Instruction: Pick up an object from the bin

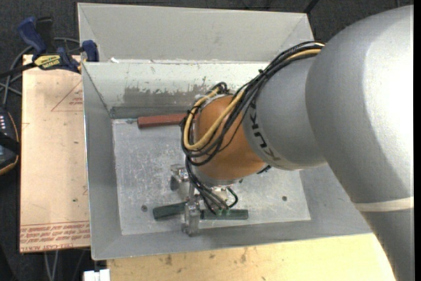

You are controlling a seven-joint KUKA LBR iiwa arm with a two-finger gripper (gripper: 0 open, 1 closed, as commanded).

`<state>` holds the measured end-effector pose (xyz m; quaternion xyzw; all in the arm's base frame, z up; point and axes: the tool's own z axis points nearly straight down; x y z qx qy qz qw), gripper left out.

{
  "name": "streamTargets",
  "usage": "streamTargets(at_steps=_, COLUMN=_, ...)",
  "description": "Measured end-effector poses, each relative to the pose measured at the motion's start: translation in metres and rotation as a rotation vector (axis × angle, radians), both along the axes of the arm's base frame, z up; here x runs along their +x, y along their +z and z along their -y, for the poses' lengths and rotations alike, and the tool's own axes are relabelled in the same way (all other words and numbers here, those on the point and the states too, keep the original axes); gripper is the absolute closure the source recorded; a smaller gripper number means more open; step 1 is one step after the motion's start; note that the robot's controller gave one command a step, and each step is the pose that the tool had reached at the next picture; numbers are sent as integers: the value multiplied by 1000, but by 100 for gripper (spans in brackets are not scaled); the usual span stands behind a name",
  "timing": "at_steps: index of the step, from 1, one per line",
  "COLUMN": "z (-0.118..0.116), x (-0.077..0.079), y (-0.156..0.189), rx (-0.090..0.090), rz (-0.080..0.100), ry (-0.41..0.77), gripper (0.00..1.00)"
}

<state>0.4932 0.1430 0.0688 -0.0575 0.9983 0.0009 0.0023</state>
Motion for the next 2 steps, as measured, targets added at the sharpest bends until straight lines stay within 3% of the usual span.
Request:
streamTargets(at_steps=1, z=1, x=0, y=2, rx=0, rz=-3, ry=-2, gripper=100)
streamTargets(at_steps=2, z=14, x=-2, y=189, rx=1, rz=5, ry=3, gripper=100)
